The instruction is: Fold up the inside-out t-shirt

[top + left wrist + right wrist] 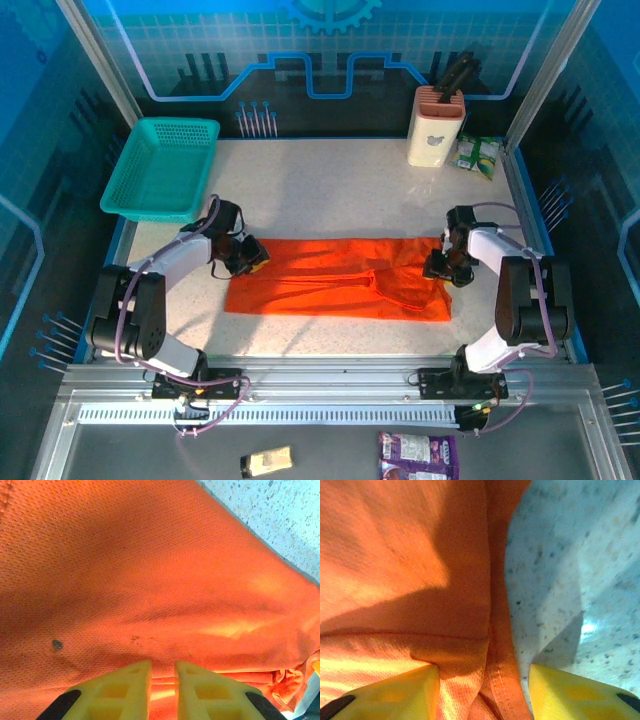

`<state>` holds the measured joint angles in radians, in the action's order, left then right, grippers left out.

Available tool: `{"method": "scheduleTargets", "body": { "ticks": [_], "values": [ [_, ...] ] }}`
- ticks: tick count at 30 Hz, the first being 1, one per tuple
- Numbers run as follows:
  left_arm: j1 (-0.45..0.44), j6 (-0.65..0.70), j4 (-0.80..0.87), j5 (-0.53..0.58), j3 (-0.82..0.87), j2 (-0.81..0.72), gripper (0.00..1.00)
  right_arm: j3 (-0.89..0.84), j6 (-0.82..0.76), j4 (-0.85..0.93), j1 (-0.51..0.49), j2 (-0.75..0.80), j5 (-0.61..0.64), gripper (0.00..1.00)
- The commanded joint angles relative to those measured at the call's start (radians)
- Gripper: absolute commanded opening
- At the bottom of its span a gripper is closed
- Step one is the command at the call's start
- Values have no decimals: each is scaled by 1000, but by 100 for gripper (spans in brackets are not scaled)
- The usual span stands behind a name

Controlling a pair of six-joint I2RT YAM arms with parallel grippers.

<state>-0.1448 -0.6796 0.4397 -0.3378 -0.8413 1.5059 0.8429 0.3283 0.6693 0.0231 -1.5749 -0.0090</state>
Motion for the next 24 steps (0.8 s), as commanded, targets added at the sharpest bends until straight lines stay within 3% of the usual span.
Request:
{"method": "scheduleTargets", "body": {
  "ticks": [1, 11, 24],
  "values": [
    [2, -7, 31, -15, -9, -34, 20, -25, 15, 10, 14, -5, -52, 49],
    [3, -4, 39, -11, -6, -41, 20, -33, 23, 6, 14, 32, -55, 40],
    [4, -6, 44, -6, -7, -46, 21, -30, 26, 4, 14, 40, -53, 19]
  ]
}}
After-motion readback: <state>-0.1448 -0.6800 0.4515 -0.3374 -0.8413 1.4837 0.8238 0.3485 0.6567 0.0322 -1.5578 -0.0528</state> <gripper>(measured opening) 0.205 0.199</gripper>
